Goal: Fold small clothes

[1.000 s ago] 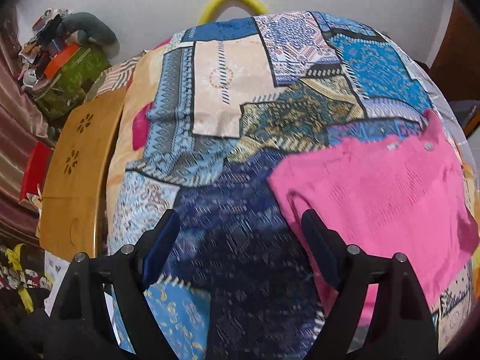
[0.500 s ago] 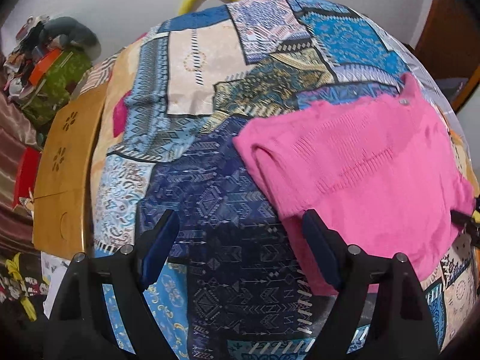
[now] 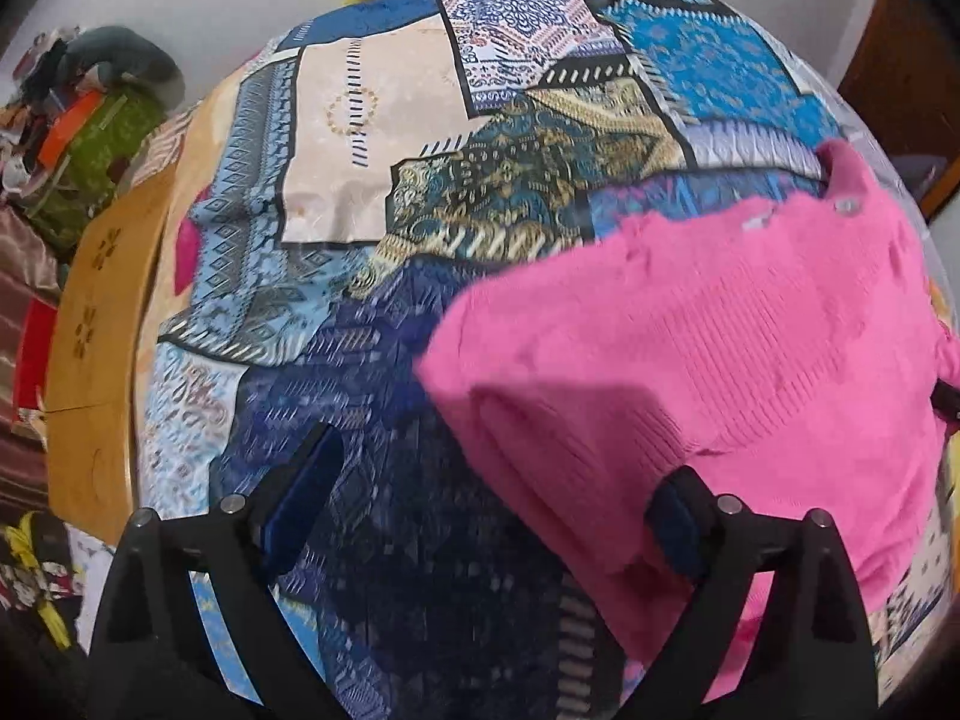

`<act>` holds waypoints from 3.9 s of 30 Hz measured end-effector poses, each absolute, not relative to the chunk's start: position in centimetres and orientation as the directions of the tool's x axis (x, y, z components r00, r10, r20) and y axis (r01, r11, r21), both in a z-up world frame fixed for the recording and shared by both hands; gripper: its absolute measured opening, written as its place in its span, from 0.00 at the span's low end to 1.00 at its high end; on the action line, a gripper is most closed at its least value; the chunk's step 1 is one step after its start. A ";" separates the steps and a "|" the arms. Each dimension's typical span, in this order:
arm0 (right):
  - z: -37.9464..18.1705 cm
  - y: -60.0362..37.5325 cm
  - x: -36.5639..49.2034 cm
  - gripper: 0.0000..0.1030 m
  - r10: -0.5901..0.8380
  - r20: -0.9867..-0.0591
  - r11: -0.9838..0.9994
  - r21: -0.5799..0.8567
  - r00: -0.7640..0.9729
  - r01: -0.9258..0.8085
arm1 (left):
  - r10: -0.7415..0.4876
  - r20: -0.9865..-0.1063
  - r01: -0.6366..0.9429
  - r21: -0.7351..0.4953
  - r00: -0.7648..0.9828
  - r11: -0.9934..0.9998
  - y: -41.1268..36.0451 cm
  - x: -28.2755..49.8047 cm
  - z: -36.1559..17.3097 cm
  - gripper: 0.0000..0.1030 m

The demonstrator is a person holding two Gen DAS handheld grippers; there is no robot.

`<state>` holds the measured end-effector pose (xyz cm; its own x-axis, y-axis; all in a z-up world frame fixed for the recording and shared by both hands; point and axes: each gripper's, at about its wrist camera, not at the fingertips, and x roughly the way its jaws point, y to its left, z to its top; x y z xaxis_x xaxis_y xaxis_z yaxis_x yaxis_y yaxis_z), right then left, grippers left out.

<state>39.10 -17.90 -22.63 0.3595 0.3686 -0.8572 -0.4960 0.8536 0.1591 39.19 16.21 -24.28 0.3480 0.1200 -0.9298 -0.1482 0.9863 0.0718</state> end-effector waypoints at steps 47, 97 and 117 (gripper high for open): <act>-19.8 -14.2 30.6 0.61 0.471 -0.855 0.795 0.304 0.219 -0.524 | -0.095 -0.936 -0.148 -0.153 0.339 0.977 10.9 29.3 -23.8 0.15; -17.1 -22.0 28.5 0.26 0.462 -0.828 0.859 0.328 0.318 -0.393 | -0.010 -0.923 -0.001 -0.011 0.384 1.000 6.1 24.7 -21.2 0.43; -19.9 -18.6 29.2 0.03 0.464 -0.829 0.841 0.301 0.313 -0.450 | -0.028 -0.934 -0.155 -0.088 0.357 0.984 11.7 25.5 -22.9 0.47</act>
<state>29.16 -18.62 -19.88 0.3125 0.4640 -0.8289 -0.4502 0.8407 0.3008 25.51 11.67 -22.93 0.3569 -0.0278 -0.9337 -0.1546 0.9840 -0.0885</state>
